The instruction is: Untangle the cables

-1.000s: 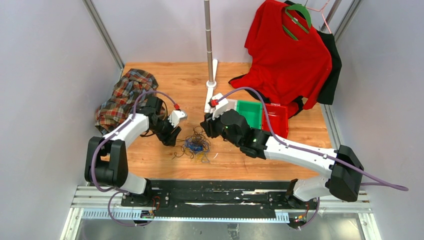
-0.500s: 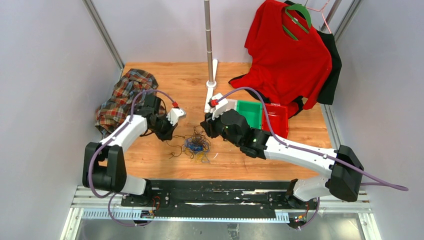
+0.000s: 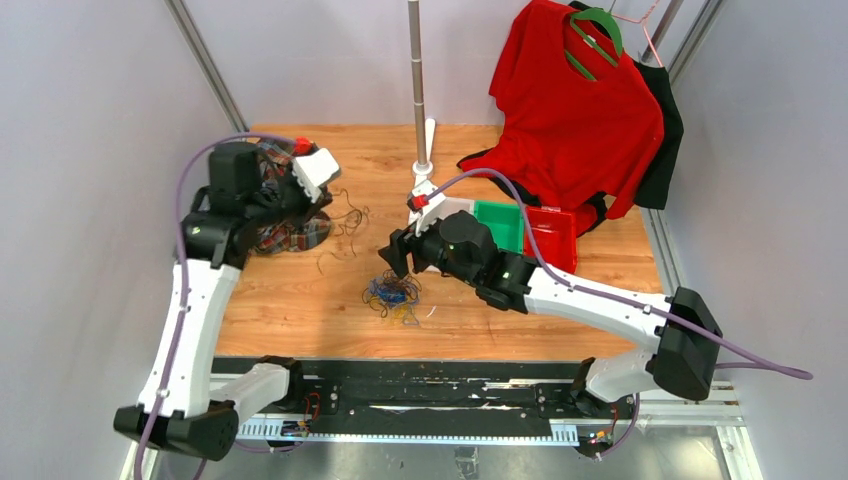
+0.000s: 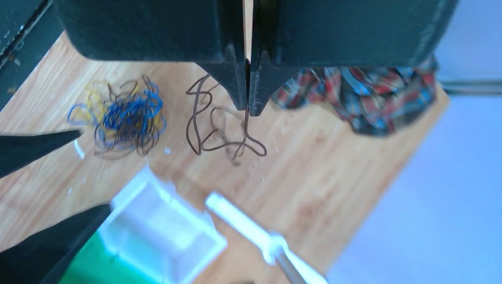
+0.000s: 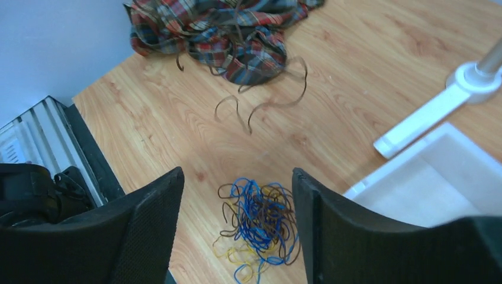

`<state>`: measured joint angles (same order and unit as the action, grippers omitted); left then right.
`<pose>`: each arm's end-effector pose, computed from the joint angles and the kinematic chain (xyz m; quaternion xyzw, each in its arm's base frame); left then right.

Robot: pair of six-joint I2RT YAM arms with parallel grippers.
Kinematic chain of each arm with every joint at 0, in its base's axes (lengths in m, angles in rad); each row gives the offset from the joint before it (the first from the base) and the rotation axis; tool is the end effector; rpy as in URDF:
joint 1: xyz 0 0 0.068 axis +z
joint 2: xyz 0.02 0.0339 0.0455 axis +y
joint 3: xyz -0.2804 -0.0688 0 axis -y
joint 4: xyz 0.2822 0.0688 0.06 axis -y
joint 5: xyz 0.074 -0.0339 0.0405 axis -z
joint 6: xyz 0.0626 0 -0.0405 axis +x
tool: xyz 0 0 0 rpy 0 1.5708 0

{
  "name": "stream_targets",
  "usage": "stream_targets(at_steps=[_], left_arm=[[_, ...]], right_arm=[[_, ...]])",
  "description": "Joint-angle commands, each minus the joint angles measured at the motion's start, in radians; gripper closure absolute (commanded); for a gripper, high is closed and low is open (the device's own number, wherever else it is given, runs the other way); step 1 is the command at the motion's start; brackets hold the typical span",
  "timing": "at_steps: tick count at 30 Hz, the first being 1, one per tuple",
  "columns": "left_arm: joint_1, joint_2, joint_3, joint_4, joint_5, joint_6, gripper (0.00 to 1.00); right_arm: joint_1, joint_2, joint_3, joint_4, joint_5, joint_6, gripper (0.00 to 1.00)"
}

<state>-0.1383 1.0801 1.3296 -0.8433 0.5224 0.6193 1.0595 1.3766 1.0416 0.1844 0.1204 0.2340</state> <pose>0.2461 -0.0658 0.4169 0.4281 0.7478 -0.1135 0.4946 0.1958 0.3336 0.3321 -0.2677 0.7091 0.3557 0.5468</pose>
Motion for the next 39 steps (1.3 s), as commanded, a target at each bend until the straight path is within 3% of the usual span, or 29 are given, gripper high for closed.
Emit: stream_targets(at_steps=[1, 8, 15, 27, 35, 39], left_arm=[[0.006, -0.016, 0.155, -0.065, 0.111, -0.089, 1.0], [0.005, -0.019, 0.313, -0.094, 0.158, -0.14, 1.0], [0.005, -0.038, 0.388, -0.093, 0.193, -0.168, 1.0], [0.005, -0.026, 0.478, -0.093, 0.237, -0.181, 1.0], [0.005, 0.005, 0.507, -0.092, 0.248, -0.176, 1.0], [0.004, 0.021, 0.514, -0.093, 0.265, -0.182, 1.0]], right_arm=[[0.008, 0.028, 0.081, 0.095, -0.093, -0.056, 0.31], [0.035, 0.118, 0.201, 0.129, -0.065, -0.087, 0.3], [0.031, 0.205, 0.246, 0.135, 0.126, -0.142, 0.27], [-0.057, 0.153, 0.022, 0.212, 0.162, -0.039, 0.29], [-0.116, 0.106, -0.017, 0.163, 0.091, 0.019, 0.3], [-0.136, 0.085, -0.021, 0.16, 0.076, 0.023, 0.36]])
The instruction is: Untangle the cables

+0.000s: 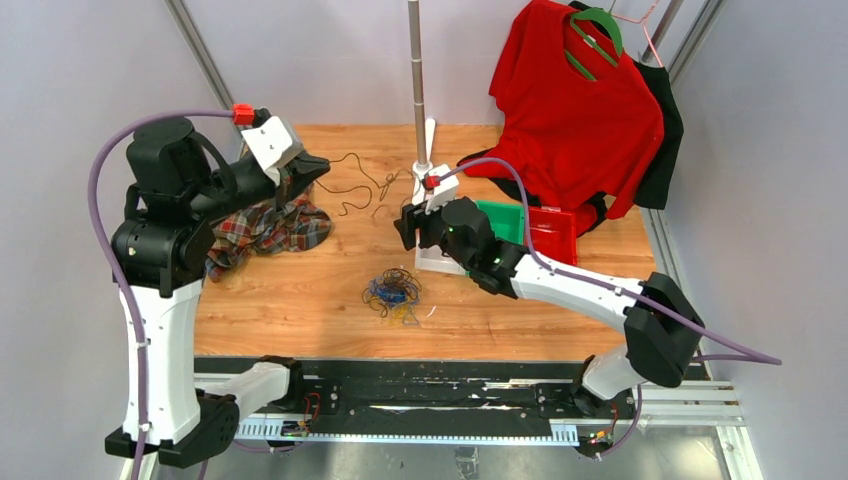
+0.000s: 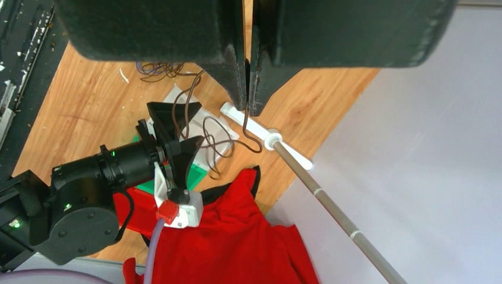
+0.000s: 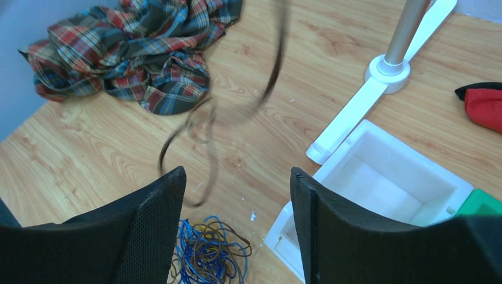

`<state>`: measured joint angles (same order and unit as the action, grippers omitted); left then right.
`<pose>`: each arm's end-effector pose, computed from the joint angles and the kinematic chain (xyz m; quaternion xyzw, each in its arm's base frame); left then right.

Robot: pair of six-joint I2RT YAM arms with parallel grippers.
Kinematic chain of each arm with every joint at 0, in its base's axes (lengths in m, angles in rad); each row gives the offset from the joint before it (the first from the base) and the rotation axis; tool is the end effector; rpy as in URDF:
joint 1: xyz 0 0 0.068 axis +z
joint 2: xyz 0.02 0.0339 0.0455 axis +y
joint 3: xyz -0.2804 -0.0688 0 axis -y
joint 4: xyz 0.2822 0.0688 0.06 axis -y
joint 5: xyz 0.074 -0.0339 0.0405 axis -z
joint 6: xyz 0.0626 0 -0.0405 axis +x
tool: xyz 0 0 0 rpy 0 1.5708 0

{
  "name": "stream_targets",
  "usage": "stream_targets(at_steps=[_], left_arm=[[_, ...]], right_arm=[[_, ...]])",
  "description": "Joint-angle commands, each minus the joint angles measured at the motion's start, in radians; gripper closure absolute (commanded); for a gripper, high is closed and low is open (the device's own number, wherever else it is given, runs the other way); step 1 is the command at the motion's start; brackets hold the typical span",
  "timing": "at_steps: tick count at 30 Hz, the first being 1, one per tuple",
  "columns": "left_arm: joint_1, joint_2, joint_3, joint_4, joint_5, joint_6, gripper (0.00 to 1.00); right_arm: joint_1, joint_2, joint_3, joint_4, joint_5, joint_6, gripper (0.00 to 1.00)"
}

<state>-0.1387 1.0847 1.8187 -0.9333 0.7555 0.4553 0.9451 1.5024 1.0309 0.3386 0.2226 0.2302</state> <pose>0.1679 -0.0668 0.5713 0.4339 0.6195 -0.1891 0.6262 0.2533 0.3270 0.3006 -0.1931 0.7262 0.2933 0.5911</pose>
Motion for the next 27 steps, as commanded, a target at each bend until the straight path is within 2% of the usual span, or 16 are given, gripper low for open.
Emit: stream_targets(at_steps=[1, 7, 16, 21, 24, 27], left_arm=[[0.003, 0.02, 0.026, -0.002, 0.037, -0.021, 1.0], [-0.062, 0.066, 0.038, -0.002, 0.01, -0.031, 1.0], [-0.152, 0.132, 0.077, -0.001, -0.046, -0.04, 1.0], [-0.239, 0.187, 0.105, 0.002, -0.103, -0.047, 1.0], [-0.285, 0.222, 0.129, 0.003, -0.132, -0.047, 1.0], [-0.309, 0.246, 0.13, 0.022, -0.155, -0.053, 1.0]], right_arm=[[-0.026, -0.049, -0.004, -0.001, -0.035, 0.027, 0.37], [-0.032, -0.095, 0.009, -0.032, -0.079, 0.017, 0.43], [-0.043, -0.15, 0.014, -0.073, -0.05, -0.006, 0.5], [-0.081, -0.199, 0.003, -0.093, 0.011, -0.002, 0.64], [-0.11, -0.225, -0.007, -0.097, 0.038, 0.004, 0.77], [-0.146, -0.243, -0.01, -0.113, 0.051, 0.012, 0.82]])
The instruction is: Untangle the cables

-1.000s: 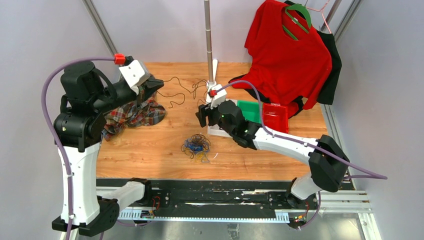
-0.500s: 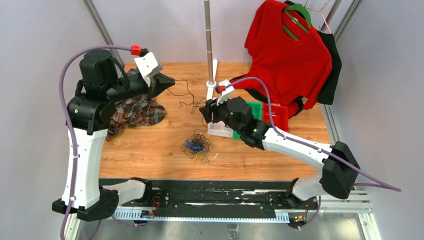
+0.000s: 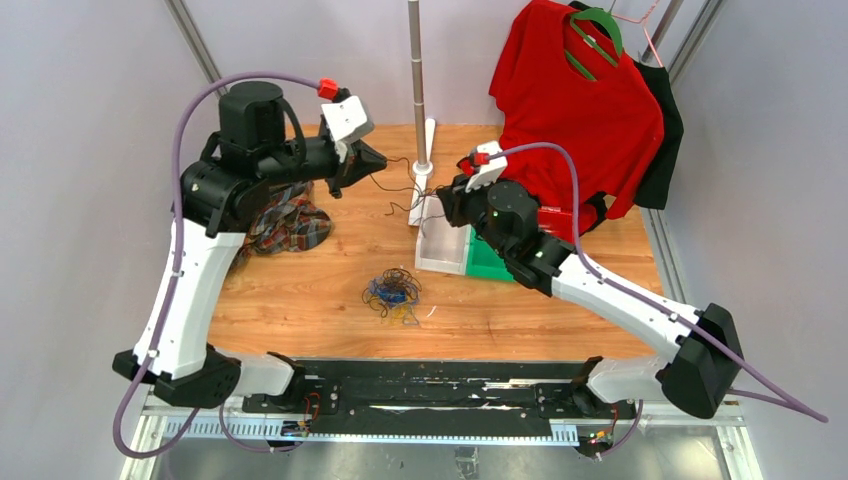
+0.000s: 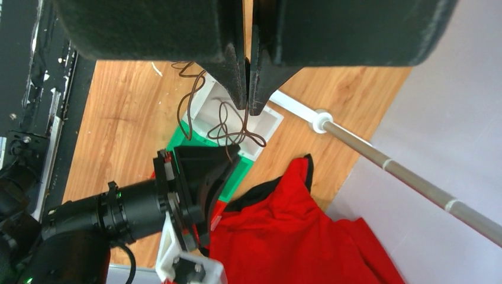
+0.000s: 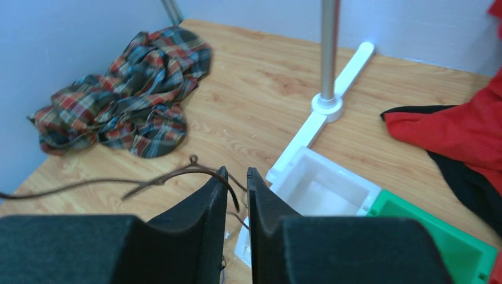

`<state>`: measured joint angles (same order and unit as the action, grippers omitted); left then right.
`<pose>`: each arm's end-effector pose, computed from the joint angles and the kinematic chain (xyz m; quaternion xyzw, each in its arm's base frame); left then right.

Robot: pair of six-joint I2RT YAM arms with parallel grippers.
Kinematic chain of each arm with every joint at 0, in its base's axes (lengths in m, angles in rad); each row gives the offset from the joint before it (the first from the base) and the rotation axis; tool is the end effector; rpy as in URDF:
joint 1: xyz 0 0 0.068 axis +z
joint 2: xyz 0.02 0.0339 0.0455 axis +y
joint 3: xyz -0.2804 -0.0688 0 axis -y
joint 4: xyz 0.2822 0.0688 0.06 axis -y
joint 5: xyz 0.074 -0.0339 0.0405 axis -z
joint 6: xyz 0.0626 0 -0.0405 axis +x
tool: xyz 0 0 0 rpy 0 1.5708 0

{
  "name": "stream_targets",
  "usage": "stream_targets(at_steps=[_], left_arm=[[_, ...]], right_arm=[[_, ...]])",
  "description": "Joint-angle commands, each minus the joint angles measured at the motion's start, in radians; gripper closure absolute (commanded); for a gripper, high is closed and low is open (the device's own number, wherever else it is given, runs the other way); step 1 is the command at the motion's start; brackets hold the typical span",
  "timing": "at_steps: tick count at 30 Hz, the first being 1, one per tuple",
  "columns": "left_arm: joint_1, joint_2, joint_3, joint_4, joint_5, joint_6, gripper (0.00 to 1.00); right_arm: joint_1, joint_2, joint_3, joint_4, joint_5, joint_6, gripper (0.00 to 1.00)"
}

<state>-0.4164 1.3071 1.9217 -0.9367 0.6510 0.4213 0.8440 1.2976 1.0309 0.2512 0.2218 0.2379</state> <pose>0.2227 -0.1400 0.5568 0.4834 0.6263 -0.2581 0.5545 0.2544 0.2654 0.3649 -0.1372 0.6991 0.2915 0.6383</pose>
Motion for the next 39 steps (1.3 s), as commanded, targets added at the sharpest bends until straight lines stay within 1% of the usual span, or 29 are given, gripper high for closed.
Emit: stream_targets(at_steps=[1, 5, 13, 19, 27, 28, 31, 33, 35, 37, 39], left_arm=[[-0.035, 0.03, 0.023, 0.039, -0.056, -0.02, 1.0], [-0.043, 0.06, -0.005, 0.08, -0.072, -0.023, 1.0], [-0.058, 0.168, -0.056, 0.149, -0.133, -0.058, 1.0], [-0.074, 0.231, -0.051, 0.184, -0.148, -0.058, 1.0], [-0.076, 0.251, -0.213, 0.307, -0.243, -0.039, 1.0], [-0.076, 0.256, -0.224, 0.32, -0.255, -0.04, 1.0], [-0.076, 0.275, -0.256, 0.342, -0.286, -0.035, 1.0], [-0.076, 0.292, -0.268, 0.343, -0.302, -0.036, 1.0], [-0.077, 0.301, -0.28, 0.343, -0.309, -0.04, 1.0], [-0.079, 0.302, -0.295, 0.345, -0.313, -0.042, 1.0], [-0.082, 0.301, -0.306, 0.346, -0.316, -0.039, 1.0]], right_arm=[[-0.055, -0.044, -0.009, -0.03, 0.053, 0.005, 0.82], [-0.1, -0.04, 0.007, -0.065, 0.063, 0.019, 0.84], [-0.153, 0.033, 0.023, -0.078, 0.115, 0.037, 0.88], [-0.2, 0.07, 0.03, -0.069, 0.109, 0.052, 0.89], [-0.22, 0.166, 0.051, -0.074, 0.092, 0.044, 0.87], [-0.223, 0.174, 0.057, -0.088, 0.085, 0.045, 0.85], [-0.23, 0.182, 0.074, -0.148, 0.071, 0.06, 0.71], [-0.23, 0.162, 0.056, -0.169, 0.087, 0.079, 0.58], [-0.233, 0.13, 0.02, -0.168, 0.101, 0.096, 0.47], [-0.238, 0.105, -0.007, -0.169, 0.088, 0.11, 0.41], [-0.238, 0.091, -0.017, -0.184, 0.079, 0.122, 0.4]])
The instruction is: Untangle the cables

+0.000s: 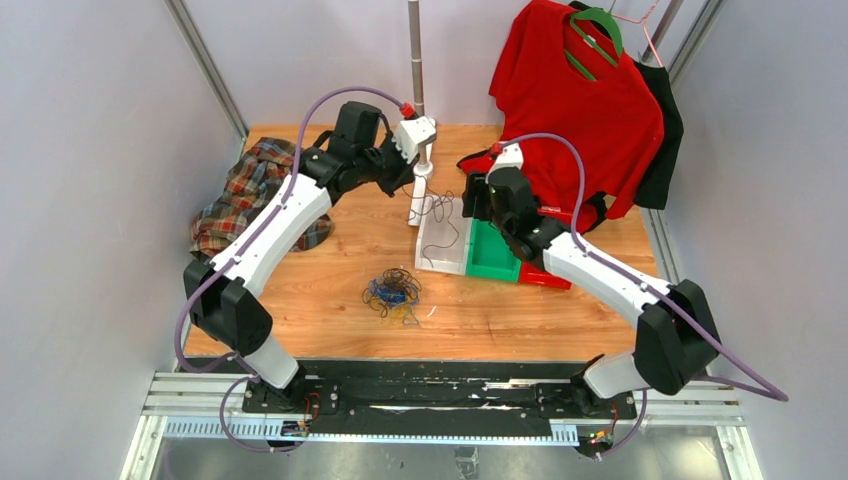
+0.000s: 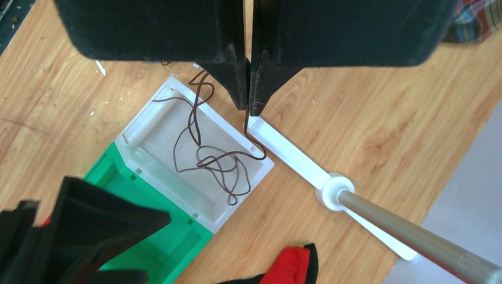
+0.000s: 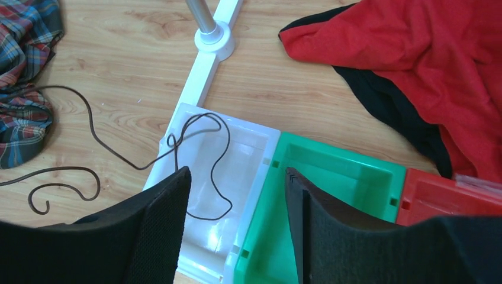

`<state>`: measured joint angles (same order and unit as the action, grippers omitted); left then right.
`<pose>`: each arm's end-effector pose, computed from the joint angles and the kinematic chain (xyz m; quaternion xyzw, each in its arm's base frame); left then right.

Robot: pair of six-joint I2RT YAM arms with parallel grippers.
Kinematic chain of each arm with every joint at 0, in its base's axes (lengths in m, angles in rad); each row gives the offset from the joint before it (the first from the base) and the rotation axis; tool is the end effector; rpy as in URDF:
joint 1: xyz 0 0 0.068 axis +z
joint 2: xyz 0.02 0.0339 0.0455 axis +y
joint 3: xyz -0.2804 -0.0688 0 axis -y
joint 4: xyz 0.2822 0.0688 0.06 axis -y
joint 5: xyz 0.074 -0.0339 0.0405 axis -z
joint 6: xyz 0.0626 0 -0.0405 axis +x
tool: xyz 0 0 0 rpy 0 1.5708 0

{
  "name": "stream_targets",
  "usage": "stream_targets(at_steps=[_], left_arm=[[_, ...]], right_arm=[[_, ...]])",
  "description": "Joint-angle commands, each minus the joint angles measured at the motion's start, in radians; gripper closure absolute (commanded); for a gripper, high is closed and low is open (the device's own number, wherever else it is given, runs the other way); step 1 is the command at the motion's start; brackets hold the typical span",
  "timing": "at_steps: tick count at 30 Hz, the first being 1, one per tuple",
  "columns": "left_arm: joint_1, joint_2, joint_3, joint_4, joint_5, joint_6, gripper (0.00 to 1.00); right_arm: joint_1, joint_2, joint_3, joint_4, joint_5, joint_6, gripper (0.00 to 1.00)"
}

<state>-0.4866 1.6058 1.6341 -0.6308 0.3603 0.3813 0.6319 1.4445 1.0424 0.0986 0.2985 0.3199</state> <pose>0.3604 -0.2156 0.3866 0.4418 0.7550 -0.1825 0.4489 0.3301 0.2188 0.2964 -0.0368 0.8009 0.1617 0.5753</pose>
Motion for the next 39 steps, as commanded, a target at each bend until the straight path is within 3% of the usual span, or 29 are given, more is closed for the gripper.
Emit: stream_targets(at_steps=[1, 14, 20, 31, 32, 36, 39], left_arm=[[-0.015, 0.0, -0.025, 0.041, -0.025, 0.003, 1.0], [-0.12, 0.075, -0.133, 0.14, -0.112, 0.004, 1.0], [-0.137, 0.187, -0.132, 0.237, -0.199, -0.02, 0.99], [-0.148, 0.329, -0.078, 0.299, -0.224, -0.027, 0.99], [-0.148, 0.329, -0.081, 0.298, -0.223, -0.031, 0.96], [-0.148, 0.308, -0.082, 0.266, -0.202, -0.031, 0.64], [-0.148, 0.259, -0.076, 0.25, -0.207, -0.031, 0.47]], right_arm=[[-0.027, -0.063, -0.033, -0.04, 0.005, 0.051, 0.4], [-0.028, -0.189, -0.088, -0.069, 0.102, 0.117, 0.37], [-0.029, -0.231, -0.118, -0.038, 0.096, 0.112, 0.36], [-0.029, -0.239, -0.13, -0.003, 0.071, 0.09, 0.35], [-0.03, -0.239, -0.129, -0.001, 0.069, 0.09, 0.35], [-0.029, -0.228, -0.116, 0.01, 0.051, 0.078, 0.35], [-0.029, -0.23, -0.107, 0.021, 0.043, 0.059, 0.35]])
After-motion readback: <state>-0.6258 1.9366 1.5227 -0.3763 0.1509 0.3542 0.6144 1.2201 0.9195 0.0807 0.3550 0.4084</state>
